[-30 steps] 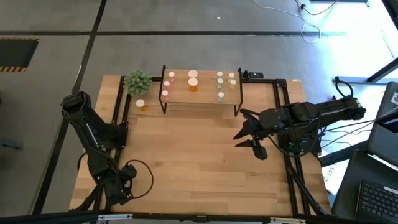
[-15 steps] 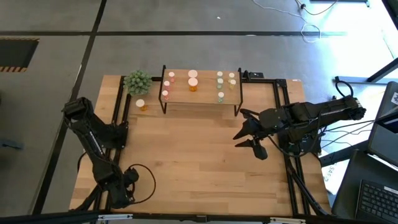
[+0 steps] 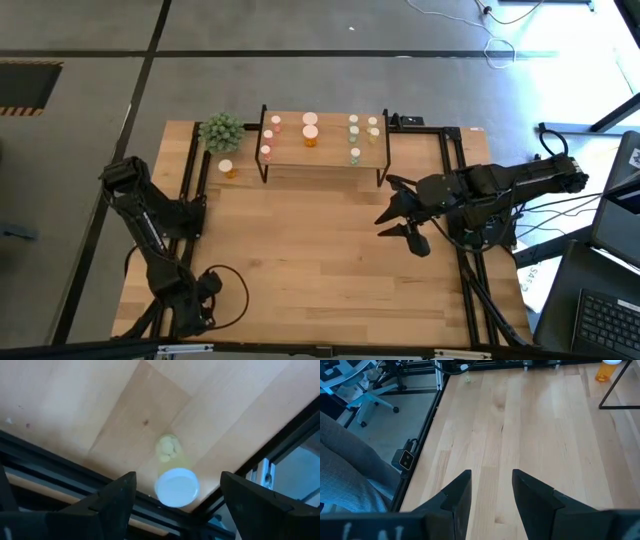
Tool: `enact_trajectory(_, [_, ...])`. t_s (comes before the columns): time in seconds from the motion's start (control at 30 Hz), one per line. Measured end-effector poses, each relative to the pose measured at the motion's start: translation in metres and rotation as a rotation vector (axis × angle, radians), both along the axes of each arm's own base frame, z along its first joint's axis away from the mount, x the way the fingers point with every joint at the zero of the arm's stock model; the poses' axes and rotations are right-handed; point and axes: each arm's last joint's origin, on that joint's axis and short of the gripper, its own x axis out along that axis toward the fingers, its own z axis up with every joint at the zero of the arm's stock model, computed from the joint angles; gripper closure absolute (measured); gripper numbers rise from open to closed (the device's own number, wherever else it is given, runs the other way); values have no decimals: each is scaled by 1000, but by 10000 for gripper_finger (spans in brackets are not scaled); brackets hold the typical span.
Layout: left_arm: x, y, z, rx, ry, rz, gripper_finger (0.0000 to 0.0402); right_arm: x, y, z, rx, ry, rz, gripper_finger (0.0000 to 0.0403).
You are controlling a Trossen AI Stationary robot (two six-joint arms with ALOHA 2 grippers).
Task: Pick and place medicine bottles onto shelf by color
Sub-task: Put the yellow medicine bottle on the shelf, aligned with the other yellow medicine bottle
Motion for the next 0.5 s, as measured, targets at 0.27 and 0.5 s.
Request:
enact_trajectory(0.27, [0, 1, 0, 18, -15, 8, 131, 0, 0, 0, 1, 0, -1, 259])
enact_trajectory(0.5, [0, 1, 0, 18, -15, 9, 156, 0, 0, 0, 0, 0, 0, 259])
